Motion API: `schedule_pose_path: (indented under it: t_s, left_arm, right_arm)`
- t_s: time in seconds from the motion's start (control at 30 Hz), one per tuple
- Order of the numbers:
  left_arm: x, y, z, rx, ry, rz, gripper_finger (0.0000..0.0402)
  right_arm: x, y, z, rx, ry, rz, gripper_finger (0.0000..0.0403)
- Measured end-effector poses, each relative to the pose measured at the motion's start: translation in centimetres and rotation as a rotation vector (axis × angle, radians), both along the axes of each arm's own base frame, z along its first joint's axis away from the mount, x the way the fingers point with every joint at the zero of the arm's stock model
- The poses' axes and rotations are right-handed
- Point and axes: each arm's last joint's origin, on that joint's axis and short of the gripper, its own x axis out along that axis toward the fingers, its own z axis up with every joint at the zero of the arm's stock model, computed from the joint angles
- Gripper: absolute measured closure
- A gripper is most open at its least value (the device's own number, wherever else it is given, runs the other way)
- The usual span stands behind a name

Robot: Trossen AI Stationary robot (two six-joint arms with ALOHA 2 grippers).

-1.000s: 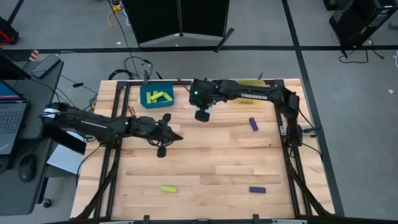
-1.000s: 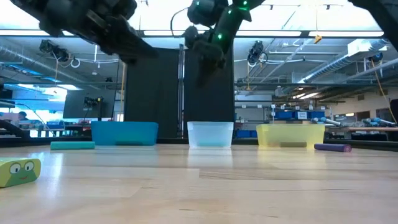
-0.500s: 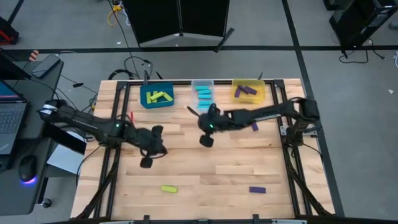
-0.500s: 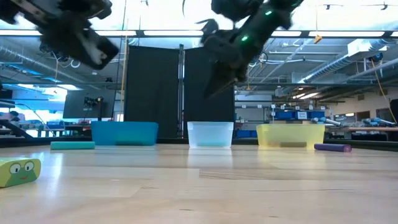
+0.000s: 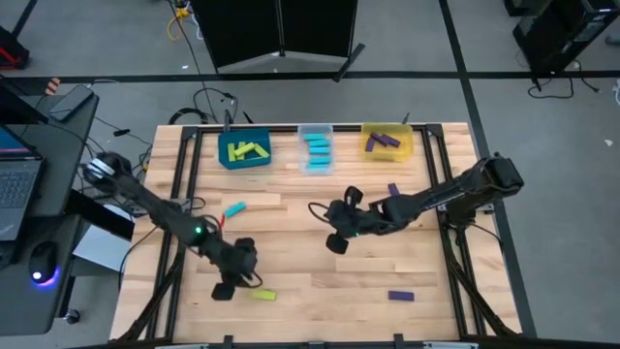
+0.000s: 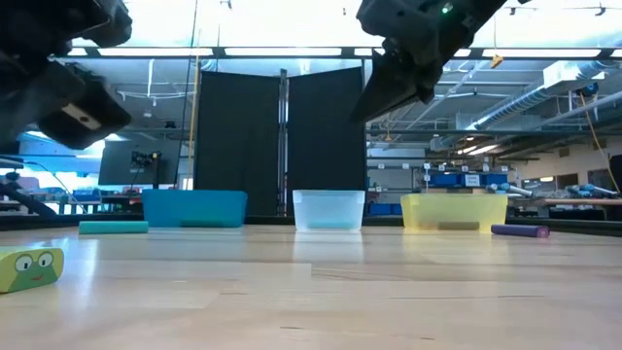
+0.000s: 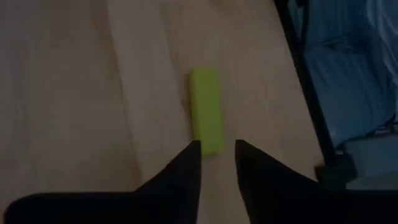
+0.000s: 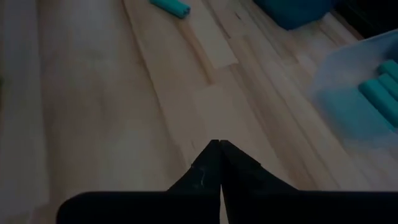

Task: Sort blocks
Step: Put the green block into the blue bin

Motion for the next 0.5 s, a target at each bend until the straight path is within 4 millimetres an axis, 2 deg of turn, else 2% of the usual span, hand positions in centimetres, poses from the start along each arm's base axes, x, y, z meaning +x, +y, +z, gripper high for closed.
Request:
schedule_pose_path:
  t_s: [0.3, 0.5]
  left_arm:
    - [2.3, -3.9, -1.5, 0.118, -0.002, -0.020, 0.0215]
    - [3.7, -5.0, -3.0, 0.188, 0.024, 0.004, 0.0170]
  right_arm:
    - [-0.1, 1.0, -0.3, -0.031, -0.007, -0.004, 0.0390]
    - [-0.1, 1.7, -0.1, -0.041, -0.036, -0.001, 0.0388]
